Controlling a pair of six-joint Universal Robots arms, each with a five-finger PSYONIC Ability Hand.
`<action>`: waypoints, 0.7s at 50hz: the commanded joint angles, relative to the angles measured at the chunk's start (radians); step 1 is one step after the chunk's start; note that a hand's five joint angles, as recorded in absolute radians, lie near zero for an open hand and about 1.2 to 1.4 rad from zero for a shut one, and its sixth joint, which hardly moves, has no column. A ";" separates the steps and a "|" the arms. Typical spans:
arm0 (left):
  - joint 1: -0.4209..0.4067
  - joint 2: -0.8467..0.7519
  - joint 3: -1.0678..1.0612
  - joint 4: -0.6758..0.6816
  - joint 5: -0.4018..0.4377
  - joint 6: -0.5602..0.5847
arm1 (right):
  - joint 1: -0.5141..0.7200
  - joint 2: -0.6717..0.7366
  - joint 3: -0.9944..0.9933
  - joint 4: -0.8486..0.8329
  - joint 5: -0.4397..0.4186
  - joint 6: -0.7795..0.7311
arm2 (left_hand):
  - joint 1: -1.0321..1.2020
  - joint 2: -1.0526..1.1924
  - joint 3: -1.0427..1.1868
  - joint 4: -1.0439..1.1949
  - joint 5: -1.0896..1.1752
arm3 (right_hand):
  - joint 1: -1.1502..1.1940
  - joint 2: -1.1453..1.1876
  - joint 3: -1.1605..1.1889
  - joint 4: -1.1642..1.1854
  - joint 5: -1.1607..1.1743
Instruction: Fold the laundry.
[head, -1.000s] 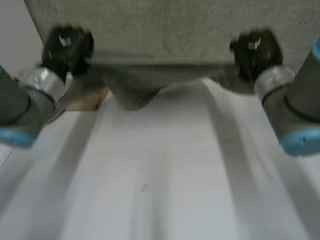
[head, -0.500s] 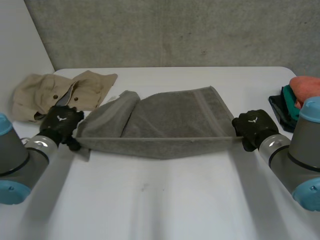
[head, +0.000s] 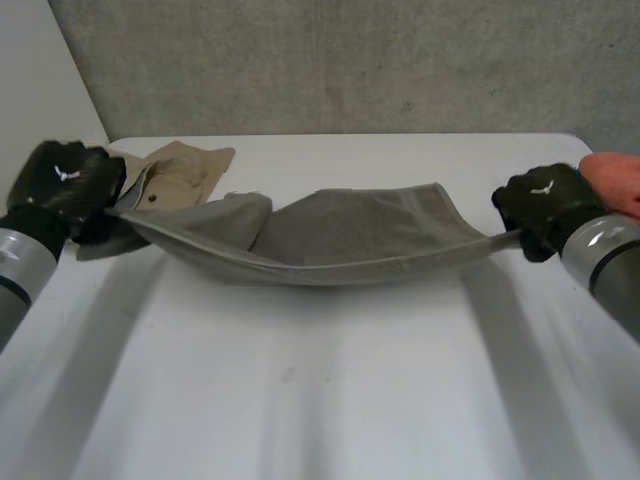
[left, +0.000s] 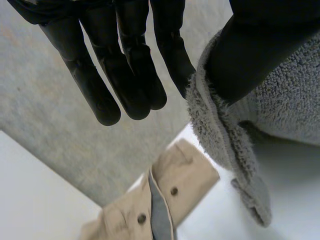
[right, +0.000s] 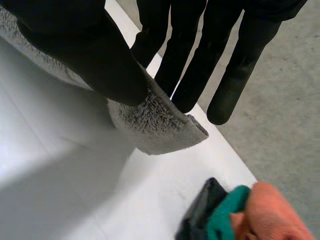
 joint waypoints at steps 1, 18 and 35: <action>0.011 0.203 0.060 -0.160 0.029 -0.026 | -0.080 -0.111 -0.120 0.256 0.001 -0.097 | 0.231 0.202 0.208 0.200 0.246 | 0.270 0.225 0.208 0.198 0.200; 0.003 -0.095 0.263 -0.306 0.017 0.004 | -0.104 0.118 -0.417 0.414 0.007 -0.164 | 0.231 0.202 0.208 0.200 0.246 | 0.270 0.225 0.208 0.198 0.200; -0.170 -0.574 1.091 0.014 -0.098 0.066 | -0.045 0.536 -1.175 0.015 0.147 0.119 | 0.231 0.202 0.208 0.200 0.246 | 0.270 0.225 0.208 0.198 0.200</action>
